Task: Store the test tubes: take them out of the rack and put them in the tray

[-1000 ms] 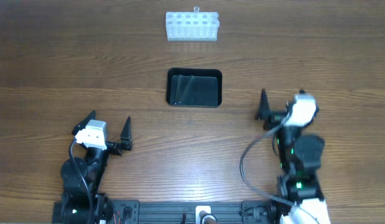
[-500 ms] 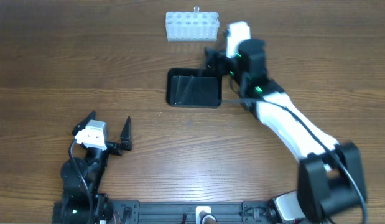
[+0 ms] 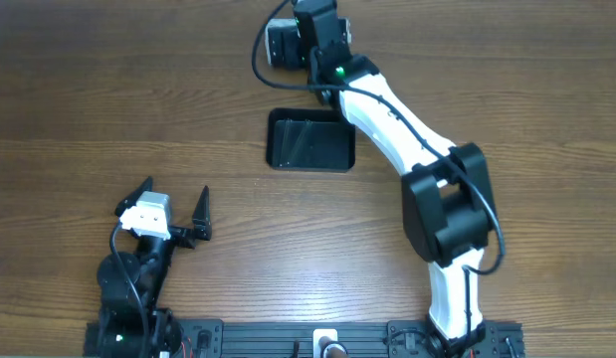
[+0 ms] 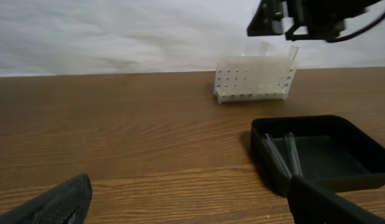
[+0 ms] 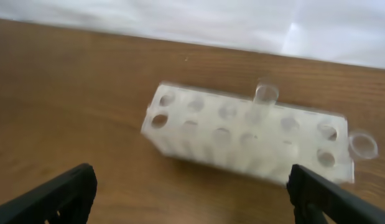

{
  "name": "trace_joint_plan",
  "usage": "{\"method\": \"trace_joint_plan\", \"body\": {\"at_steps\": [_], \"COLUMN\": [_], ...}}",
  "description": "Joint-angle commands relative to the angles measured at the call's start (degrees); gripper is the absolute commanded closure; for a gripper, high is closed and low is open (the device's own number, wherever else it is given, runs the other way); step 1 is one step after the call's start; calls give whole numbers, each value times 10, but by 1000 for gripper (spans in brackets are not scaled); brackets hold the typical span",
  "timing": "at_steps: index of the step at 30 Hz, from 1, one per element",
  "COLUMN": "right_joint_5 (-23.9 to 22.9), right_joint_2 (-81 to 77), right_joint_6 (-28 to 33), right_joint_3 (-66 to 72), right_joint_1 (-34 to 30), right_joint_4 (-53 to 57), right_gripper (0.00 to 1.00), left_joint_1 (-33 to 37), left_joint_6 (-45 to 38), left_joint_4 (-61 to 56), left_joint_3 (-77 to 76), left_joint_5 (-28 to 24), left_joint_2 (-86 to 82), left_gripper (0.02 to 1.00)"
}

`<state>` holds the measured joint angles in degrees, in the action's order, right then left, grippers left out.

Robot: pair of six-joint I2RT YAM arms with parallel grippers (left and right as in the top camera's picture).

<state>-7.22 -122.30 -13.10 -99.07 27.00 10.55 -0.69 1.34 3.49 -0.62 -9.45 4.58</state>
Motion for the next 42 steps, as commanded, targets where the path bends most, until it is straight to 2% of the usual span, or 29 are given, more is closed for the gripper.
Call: {"method": "trace_joint_plan", "body": {"at_steps": [1, 9, 27, 42], "right_joint_5": [-73, -120, -143, -153], "right_joint_2": [-59, -115, -136, -145], "right_joint_6": [-25, -27, -11, -10], "right_joint_3": [-64, -108, -108, -108], "right_joint_1": [2, 1, -9, -14], "right_joint_4": [4, -18, -54, -67], "right_gripper": [27, 31, 110, 402], "left_joint_1": [-2, -2, -2, -2], "left_joint_6": [6, 6, 6, 6], "left_joint_4": [1, 1, 1, 1], "left_joint_3": [3, 3, 3, 3], "left_joint_5": [3, 3, 3, 3], "left_joint_2": [-3, -3, -3, -3], "left_gripper": [18, 20, 20, 18]}}
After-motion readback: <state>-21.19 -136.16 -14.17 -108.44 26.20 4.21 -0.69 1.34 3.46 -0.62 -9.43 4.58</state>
